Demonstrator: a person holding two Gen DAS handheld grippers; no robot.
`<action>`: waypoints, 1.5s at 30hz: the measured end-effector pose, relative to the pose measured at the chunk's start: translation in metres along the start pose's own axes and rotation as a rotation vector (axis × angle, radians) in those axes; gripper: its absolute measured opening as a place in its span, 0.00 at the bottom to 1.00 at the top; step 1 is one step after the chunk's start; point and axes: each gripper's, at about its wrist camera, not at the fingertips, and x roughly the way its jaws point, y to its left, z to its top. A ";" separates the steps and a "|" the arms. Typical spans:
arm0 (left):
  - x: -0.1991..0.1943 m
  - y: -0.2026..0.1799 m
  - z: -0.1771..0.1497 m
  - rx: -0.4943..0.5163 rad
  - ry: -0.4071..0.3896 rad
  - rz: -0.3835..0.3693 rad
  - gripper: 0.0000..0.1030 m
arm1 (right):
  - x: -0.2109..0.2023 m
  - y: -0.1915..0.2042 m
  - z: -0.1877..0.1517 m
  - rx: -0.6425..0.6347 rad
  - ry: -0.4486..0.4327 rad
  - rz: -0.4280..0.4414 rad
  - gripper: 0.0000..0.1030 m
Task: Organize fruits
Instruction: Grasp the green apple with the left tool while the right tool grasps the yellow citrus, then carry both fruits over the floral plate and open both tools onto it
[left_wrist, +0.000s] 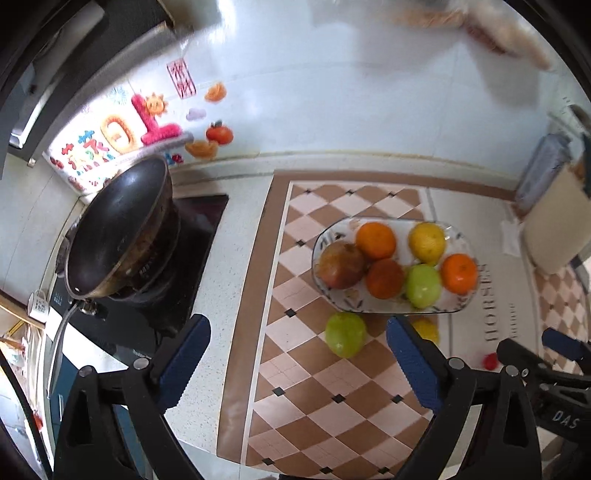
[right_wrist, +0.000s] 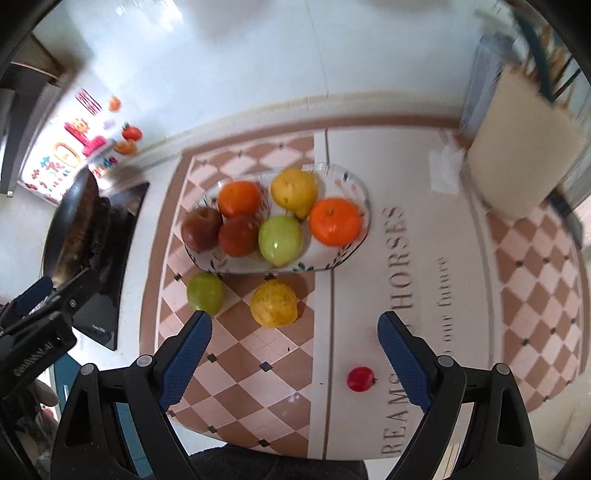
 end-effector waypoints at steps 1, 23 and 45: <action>0.009 0.000 0.000 -0.003 0.017 0.007 0.95 | 0.012 -0.001 0.001 0.003 0.018 0.008 0.91; 0.153 -0.007 -0.011 -0.060 0.404 -0.088 0.95 | 0.180 0.021 0.005 -0.022 0.287 0.058 0.57; 0.176 -0.076 -0.054 0.156 0.451 -0.179 0.50 | 0.166 -0.017 -0.016 0.038 0.308 0.043 0.57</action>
